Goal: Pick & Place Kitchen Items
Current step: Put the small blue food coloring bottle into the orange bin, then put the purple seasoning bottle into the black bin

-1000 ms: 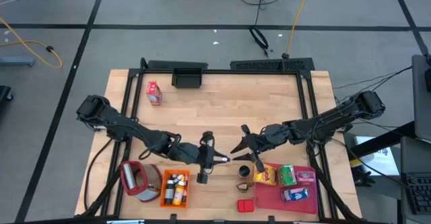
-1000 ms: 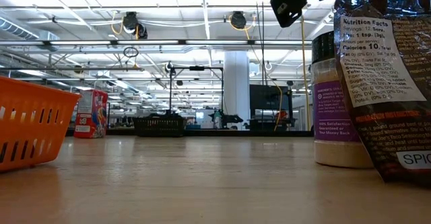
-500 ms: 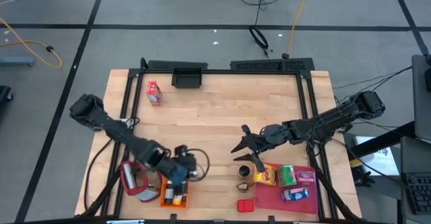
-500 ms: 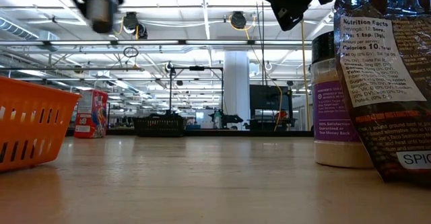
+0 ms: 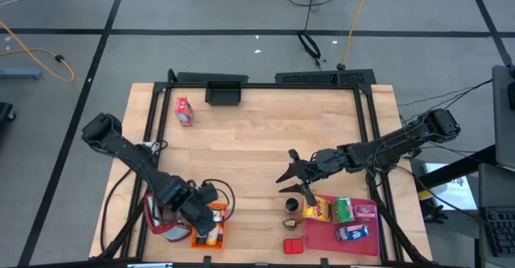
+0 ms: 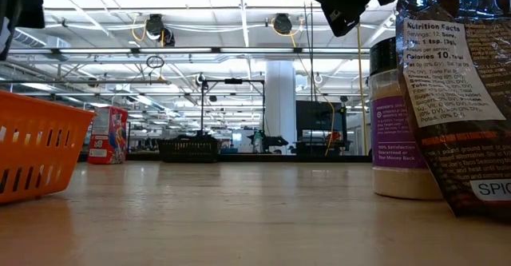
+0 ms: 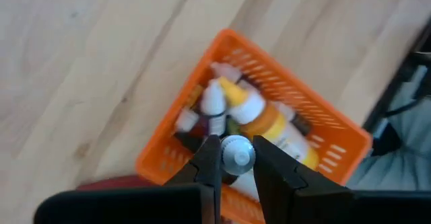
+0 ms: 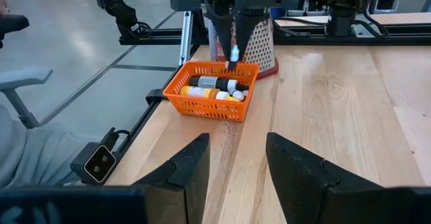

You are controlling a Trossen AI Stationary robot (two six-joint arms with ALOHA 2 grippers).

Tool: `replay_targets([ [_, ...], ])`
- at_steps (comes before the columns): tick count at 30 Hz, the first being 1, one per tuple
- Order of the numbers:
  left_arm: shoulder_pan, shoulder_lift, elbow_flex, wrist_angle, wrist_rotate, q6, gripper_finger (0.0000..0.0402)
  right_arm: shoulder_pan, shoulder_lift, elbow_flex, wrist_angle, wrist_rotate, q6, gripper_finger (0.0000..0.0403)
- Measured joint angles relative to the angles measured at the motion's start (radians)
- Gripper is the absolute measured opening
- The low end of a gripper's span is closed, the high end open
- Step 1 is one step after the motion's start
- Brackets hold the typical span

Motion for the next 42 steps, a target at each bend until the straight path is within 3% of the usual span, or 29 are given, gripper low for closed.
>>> replay_targets([
  [23, -0.011, 0.000, 0.000, 0.023, -0.032, -0.024, 0.0182, 0.003, 0.000, 0.000, -0.170, -0.003, -0.001, 0.0142],
  [29, -0.011, 0.000, 0.000, 0.023, -0.065, -0.024, 0.0197, 0.019, 0.000, 0.000, -0.199, -0.129, 0.017, 0.0143],
  [42, -0.001, 0.000, 0.000, 0.023, -0.089, -0.021, 0.0198, 0.120, 0.001, 0.060, -0.254, -0.071, -0.052, 0.0230],
])
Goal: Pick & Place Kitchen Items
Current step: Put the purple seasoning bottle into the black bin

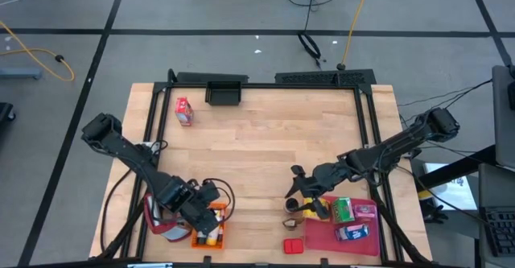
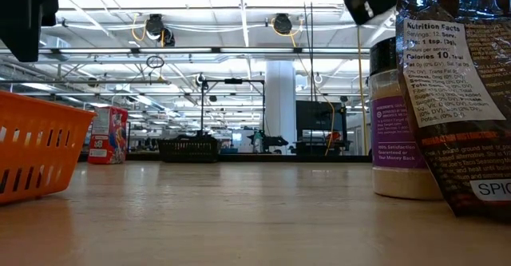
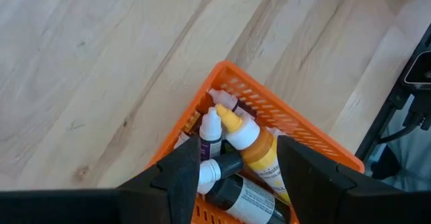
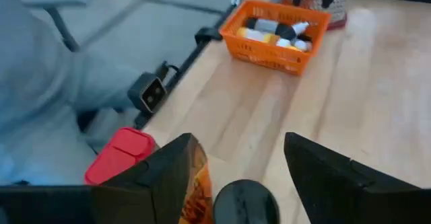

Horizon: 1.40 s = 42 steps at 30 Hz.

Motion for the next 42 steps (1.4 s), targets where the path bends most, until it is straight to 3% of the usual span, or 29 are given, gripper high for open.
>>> replay_targets([
  [7, 0.005, 0.000, 0.000, 0.001, 0.000, 0.000, 0.0198, 0.012, 0.079, 0.234, -0.413, 0.157, -0.036, 0.0228],
  [14, 0.005, 0.000, 0.000, 0.000, 0.000, 0.004, 0.0198, 0.014, 0.194, 0.335, -0.579, 0.123, 0.036, 0.0231],
  [25, 0.004, 0.000, 0.000, 0.000, 0.000, 0.024, 0.0198, 0.013, 0.222, 0.340, -0.608, 0.069, 0.095, 0.0233],
  [42, 0.004, 0.000, 0.000, 0.002, 0.000, 0.019, 0.0198, 0.040, 0.248, 0.340, -0.600, 0.074, 0.106, 0.0233],
])
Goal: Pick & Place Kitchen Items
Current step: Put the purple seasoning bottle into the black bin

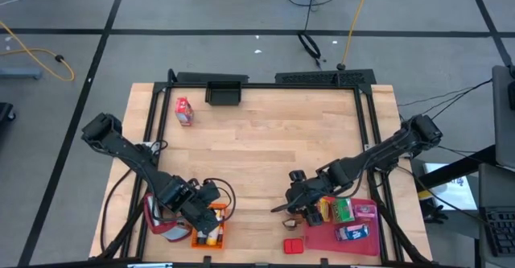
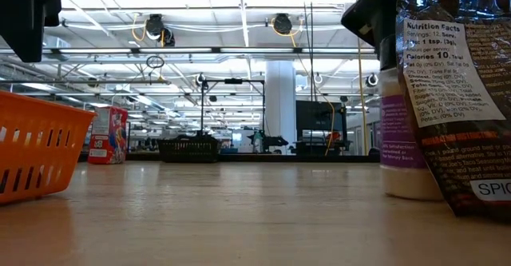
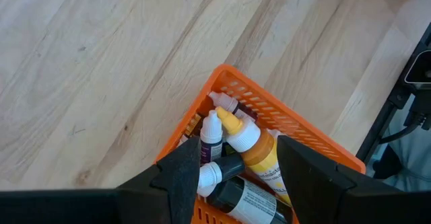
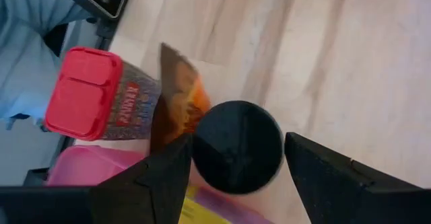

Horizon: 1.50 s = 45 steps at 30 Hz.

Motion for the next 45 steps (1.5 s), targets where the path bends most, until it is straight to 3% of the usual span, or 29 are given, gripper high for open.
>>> replay_targets([
  [7, 0.000, 0.000, 0.000, 0.000, 0.000, 0.004, 0.0198, -0.001, 0.047, -0.002, 0.006, 0.008, -0.022, 0.0233],
  [11, 0.000, 0.000, 0.000, 0.000, -0.001, 0.004, 0.0198, 0.001, 0.048, -0.002, 0.007, 0.076, -0.050, 0.0232],
  [18, 0.000, 0.000, 0.000, 0.001, -0.015, 0.004, 0.0198, -0.003, 0.048, -0.002, 0.014, 0.080, -0.013, 0.0198],
  [26, 0.000, 0.000, 0.000, 0.001, -0.030, 0.008, 0.0198, -0.021, 0.001, -0.002, 0.033, 0.109, -0.025, 0.0207],
  [38, 0.000, 0.000, 0.000, -0.002, -0.095, 0.032, 0.0198, -0.203, -0.112, -0.002, 0.084, 0.131, -0.112, 0.0200],
  [45, 0.002, 0.000, 0.000, -0.003, -0.184, 0.057, 0.0198, -0.298, -0.126, -0.002, 0.149, 0.127, -0.150, 0.0199],
])
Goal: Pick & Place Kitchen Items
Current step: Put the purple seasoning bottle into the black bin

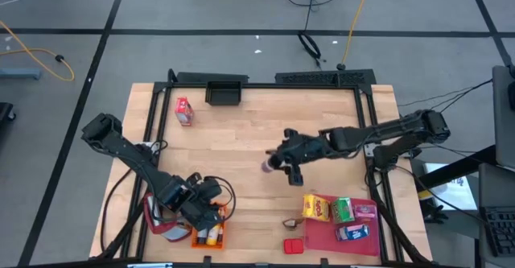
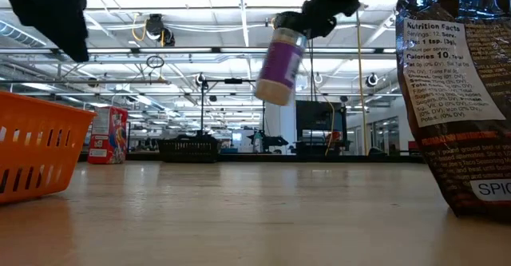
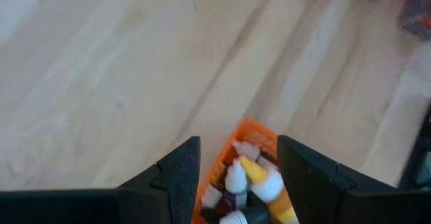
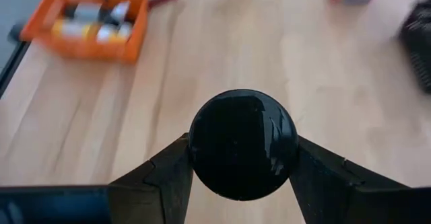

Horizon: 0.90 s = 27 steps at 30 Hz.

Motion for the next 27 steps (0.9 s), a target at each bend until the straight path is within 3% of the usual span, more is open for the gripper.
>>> replay_targets([
  [6, 0.039, 0.000, 0.000, 0.000, -0.196, 0.019, 0.0198, -0.044, 0.000, 0.000, 0.082, -0.055, -0.004, 0.0200],
  [12, 0.126, 0.000, 0.000, 0.087, -0.357, 0.205, 0.0198, -0.043, 0.000, 0.000, 0.138, -0.060, -0.008, 0.0200],
  [20, 0.234, 0.000, 0.000, 0.436, -0.302, 0.644, 0.0198, -0.043, 0.000, 0.000, 0.153, -0.062, -0.008, 0.0200],
  [27, 0.307, 0.001, 0.000, 0.498, -0.230, 0.761, 0.0203, -0.043, -0.001, 0.000, 0.205, -0.098, -0.030, 0.0200],
])
